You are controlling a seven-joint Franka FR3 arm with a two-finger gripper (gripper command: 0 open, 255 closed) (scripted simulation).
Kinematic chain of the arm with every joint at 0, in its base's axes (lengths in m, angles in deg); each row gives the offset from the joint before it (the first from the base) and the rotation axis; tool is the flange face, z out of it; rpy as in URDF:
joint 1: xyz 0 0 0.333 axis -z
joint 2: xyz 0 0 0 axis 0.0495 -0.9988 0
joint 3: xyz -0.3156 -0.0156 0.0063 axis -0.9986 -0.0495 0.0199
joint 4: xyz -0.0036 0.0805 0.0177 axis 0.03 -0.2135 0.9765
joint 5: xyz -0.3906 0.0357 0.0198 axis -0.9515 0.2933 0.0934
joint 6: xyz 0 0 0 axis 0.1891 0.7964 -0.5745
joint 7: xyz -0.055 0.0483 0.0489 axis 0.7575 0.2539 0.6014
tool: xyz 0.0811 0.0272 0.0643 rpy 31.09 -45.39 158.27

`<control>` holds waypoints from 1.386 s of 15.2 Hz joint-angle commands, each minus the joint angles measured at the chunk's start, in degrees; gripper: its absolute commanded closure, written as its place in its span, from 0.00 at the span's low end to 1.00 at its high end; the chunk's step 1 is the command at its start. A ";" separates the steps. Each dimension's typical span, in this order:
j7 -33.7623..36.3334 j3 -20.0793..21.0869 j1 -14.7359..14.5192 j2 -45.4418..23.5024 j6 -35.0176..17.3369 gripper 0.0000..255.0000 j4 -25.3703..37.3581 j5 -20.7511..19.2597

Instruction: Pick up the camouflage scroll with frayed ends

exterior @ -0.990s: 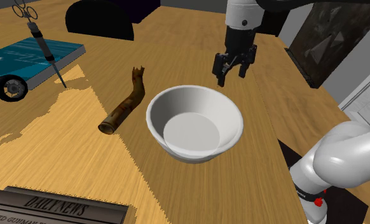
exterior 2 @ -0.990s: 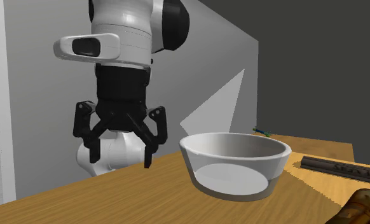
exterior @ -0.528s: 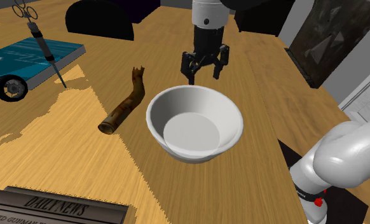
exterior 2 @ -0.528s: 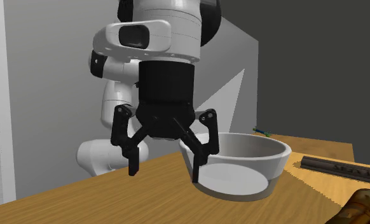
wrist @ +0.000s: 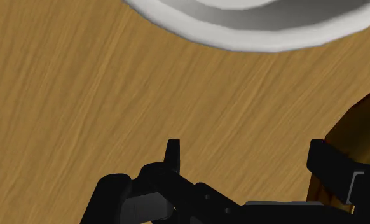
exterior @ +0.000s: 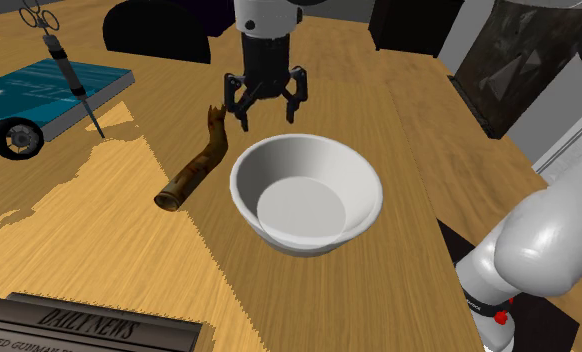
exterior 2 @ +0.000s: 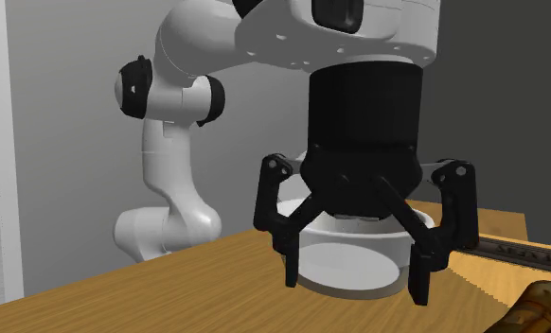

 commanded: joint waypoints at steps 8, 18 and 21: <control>13.48 1.39 -8.85 -21.71 4.63 0.00 25.73 -10.59; 13.30 1.30 -7.54 -20.32 -1.22 1.00 18.55 -9.90; 13.29 1.30 -7.52 -20.29 -1.23 1.00 18.51 -9.88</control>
